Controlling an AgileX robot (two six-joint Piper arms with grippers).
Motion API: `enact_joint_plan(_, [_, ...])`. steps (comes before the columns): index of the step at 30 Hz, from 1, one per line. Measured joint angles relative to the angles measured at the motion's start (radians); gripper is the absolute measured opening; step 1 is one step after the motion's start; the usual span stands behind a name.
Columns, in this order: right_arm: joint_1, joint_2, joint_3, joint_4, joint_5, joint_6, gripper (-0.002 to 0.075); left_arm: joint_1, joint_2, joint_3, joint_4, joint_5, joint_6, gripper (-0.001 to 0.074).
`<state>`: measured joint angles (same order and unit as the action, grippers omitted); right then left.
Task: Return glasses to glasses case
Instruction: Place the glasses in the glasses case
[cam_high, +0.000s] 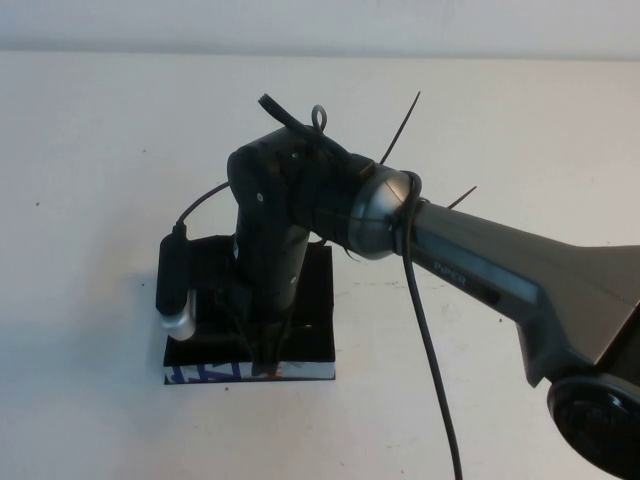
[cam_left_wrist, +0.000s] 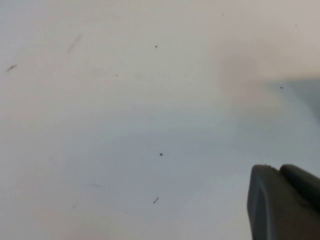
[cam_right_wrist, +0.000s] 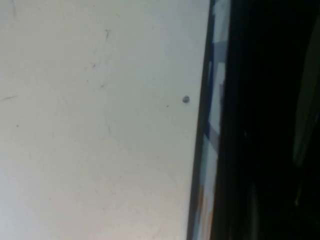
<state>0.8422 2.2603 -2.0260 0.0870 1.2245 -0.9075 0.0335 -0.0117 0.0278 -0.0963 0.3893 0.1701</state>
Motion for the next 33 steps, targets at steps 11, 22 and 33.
enact_joint_plan(11, [0.000, 0.001, 0.000, 0.000, 0.000, 0.021, 0.0119, 0.000, 0.000, 0.000, 0.000, 0.000, 0.000, -0.0004])
enact_joint_plan(22, [0.000, 0.001, -0.004, -0.025, 0.000, 0.044, 0.0283, 0.000, 0.000, 0.000, 0.000, 0.000, 0.000, -0.0004])
enact_joint_plan(33, [-0.004, -0.072, -0.004, -0.076, 0.002, 0.130, 0.0286, 0.000, 0.000, 0.000, 0.000, -0.002, 0.000, -0.0004])
